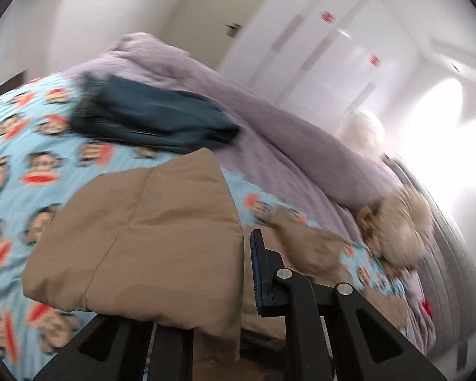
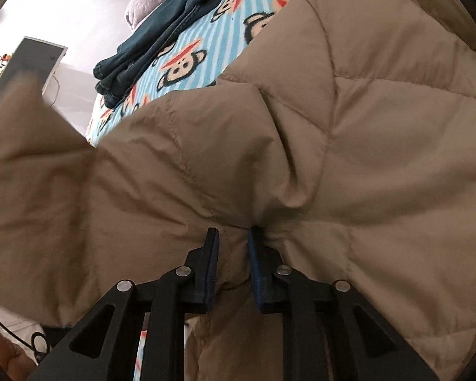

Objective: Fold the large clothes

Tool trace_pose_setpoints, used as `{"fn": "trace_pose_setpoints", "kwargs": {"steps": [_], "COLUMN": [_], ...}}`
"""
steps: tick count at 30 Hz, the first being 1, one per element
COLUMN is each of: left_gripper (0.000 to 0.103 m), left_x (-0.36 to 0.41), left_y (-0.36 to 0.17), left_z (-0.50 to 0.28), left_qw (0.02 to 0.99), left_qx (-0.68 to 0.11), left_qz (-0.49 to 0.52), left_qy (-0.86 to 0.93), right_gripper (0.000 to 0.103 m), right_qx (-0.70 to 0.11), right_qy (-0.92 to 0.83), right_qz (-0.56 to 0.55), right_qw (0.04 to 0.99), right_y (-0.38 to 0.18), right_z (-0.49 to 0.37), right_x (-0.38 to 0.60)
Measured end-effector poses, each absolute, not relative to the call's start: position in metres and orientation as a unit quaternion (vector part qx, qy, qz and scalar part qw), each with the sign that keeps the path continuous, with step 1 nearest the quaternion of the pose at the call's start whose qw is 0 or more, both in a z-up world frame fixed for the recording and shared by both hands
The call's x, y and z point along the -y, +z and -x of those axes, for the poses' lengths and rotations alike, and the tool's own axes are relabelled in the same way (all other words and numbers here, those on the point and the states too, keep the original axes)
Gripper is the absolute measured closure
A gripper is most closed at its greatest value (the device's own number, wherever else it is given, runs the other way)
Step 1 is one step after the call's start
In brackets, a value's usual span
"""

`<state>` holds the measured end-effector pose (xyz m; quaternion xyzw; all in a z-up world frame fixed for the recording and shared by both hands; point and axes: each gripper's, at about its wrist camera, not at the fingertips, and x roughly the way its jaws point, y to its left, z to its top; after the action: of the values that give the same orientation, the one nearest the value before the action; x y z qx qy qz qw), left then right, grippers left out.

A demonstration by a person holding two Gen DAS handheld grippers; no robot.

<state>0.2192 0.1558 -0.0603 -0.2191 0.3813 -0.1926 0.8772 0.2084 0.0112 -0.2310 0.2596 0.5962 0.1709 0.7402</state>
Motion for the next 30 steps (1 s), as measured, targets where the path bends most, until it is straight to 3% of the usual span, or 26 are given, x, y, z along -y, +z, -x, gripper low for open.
{"fn": "trace_pose_setpoints", "kwargs": {"steps": [7, 15, 16, 17, 18, 19, 20, 21, 24, 26, 29, 30], "left_gripper": [0.087, 0.085, 0.081, 0.067, 0.046, 0.034, 0.011, 0.002, 0.002, 0.002, 0.002, 0.002], "left_x": [-0.027, 0.122, 0.129, 0.131, 0.131, 0.13, 0.128, 0.126, 0.111, 0.087, 0.043, 0.027], "left_y": [-0.072, -0.174, -0.184, -0.189, -0.188, -0.185, -0.181, -0.175, -0.157, -0.139, -0.114, -0.107], "left_z": [-0.22, -0.181, -0.176, -0.17, -0.165, -0.159, -0.154, -0.149, -0.136, -0.133, -0.131, -0.133], "left_qw": [0.862, 0.823, 0.817, 0.815, 0.816, 0.819, 0.822, 0.828, 0.834, 0.845, 0.875, 0.886], "left_qx": [-0.423, -0.484, -0.489, -0.487, -0.482, -0.476, -0.469, -0.46, -0.443, -0.432, -0.407, -0.399], "left_qz": [0.118, -0.148, -0.171, -0.18, -0.183, -0.181, -0.181, -0.186, -0.189, -0.165, -0.128, -0.117], "left_qy": [-0.253, -0.258, -0.254, -0.256, -0.261, -0.265, -0.265, -0.262, -0.271, -0.269, -0.229, -0.205], "right_gripper": [0.084, 0.081, 0.081, 0.081, 0.081, 0.081, 0.081, 0.08, 0.078, 0.067, 0.027, 0.02], "right_qx": [-0.571, -0.556, -0.557, -0.558, -0.558, -0.558, -0.557, -0.557, -0.558, -0.557, -0.542, -0.53], "right_qy": [0.102, -0.066, -0.073, -0.08, -0.082, -0.083, -0.083, -0.082, -0.081, -0.075, -0.049, -0.031], "right_qz": [-0.26, -0.233, -0.236, -0.24, -0.242, -0.244, -0.247, -0.248, -0.251, -0.242, -0.217, -0.198], "right_qw": [0.772, 0.795, 0.793, 0.791, 0.79, 0.789, 0.788, 0.788, 0.787, 0.791, 0.81, 0.824], "right_y": [-0.193, -0.184, -0.186, -0.188, -0.189, -0.189, -0.19, -0.192, -0.191, -0.185, -0.167, -0.156], "right_z": [-0.166, -0.099, -0.093, -0.088, -0.083, -0.08, -0.078, -0.076, -0.076, -0.08, -0.071, -0.074], "right_x": [0.089, 0.238, 0.248, 0.256, 0.262, 0.266, 0.269, 0.272, 0.272, 0.269, 0.257, 0.243]}}
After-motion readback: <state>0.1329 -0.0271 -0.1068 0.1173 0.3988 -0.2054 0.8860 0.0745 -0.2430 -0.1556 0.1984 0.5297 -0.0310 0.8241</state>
